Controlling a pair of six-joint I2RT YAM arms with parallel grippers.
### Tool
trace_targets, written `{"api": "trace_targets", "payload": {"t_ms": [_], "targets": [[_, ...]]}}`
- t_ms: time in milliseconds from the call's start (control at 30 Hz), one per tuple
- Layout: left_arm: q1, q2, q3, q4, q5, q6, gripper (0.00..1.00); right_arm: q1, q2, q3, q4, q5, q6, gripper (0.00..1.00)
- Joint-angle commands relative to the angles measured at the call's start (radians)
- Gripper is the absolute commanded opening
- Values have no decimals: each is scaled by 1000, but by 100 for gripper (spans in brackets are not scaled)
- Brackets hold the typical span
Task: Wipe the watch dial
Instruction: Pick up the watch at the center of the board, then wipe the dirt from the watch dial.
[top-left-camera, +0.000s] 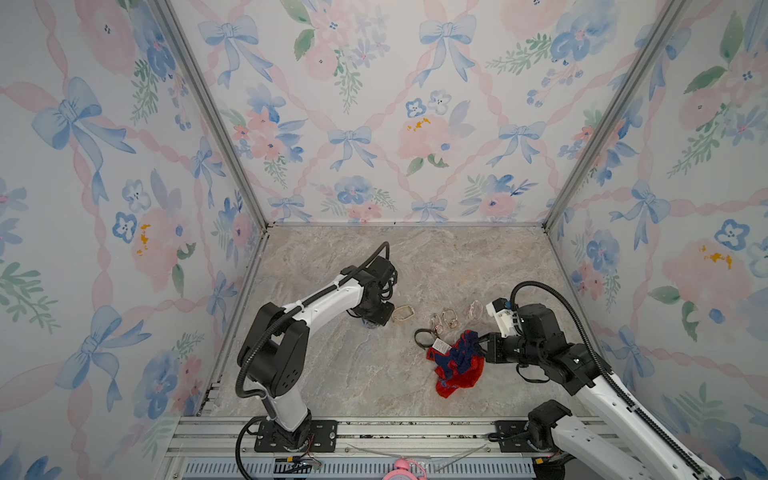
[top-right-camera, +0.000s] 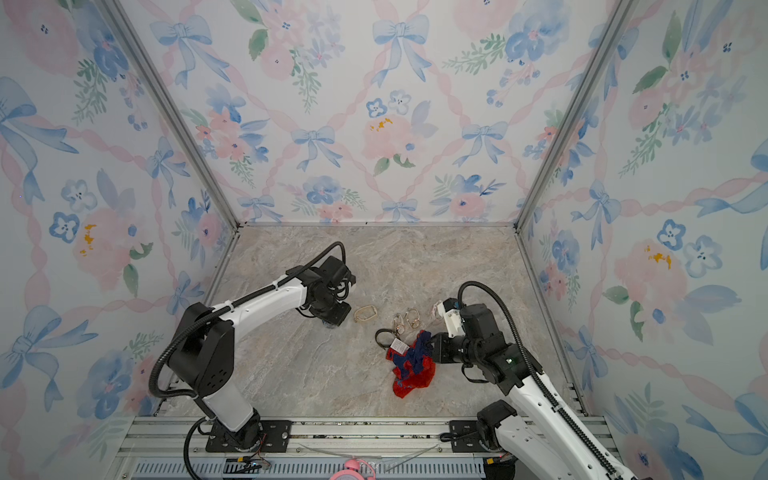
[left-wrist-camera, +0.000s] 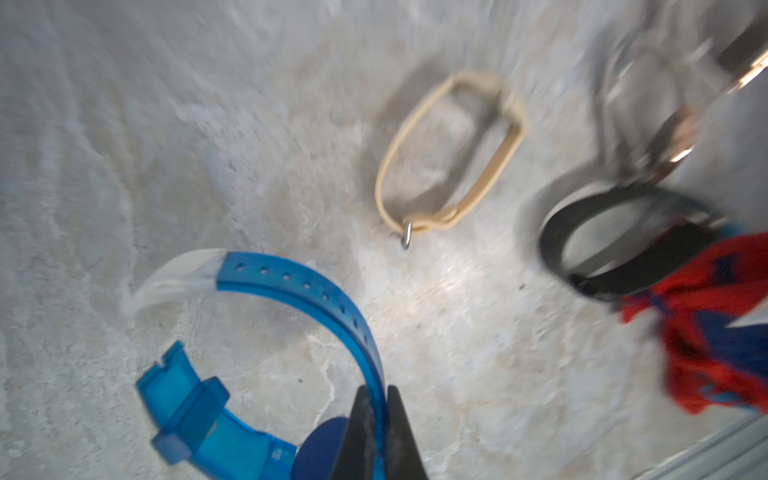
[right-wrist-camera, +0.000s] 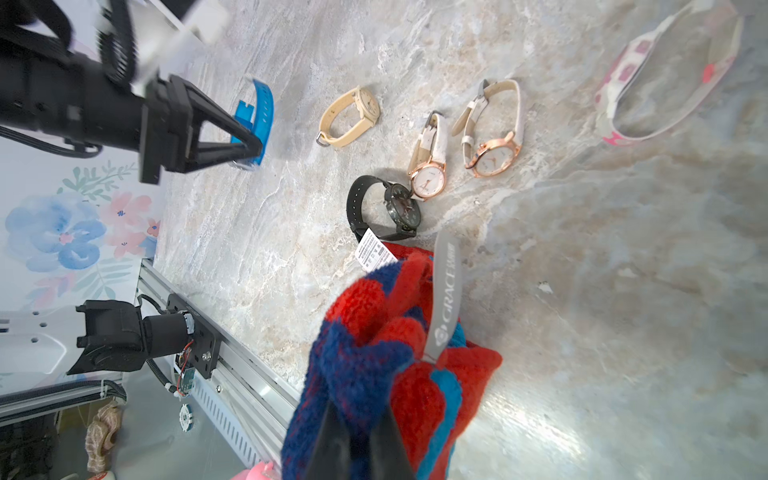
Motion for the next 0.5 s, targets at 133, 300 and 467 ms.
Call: {"api": "trace_targets", "payload": {"t_ms": [133, 300, 467], "targets": [[119, -232, -273, 530, 400, -601, 0, 229, 44, 111, 88, 253, -19, 0], [123, -379, -607, 1005, 381, -1108, 0, 323, 81, 150, 196, 407, -5, 0], [104, -497, -686, 1049, 289, -1256, 0, 334, 153, 195, 333, 431, 17, 0]]}}
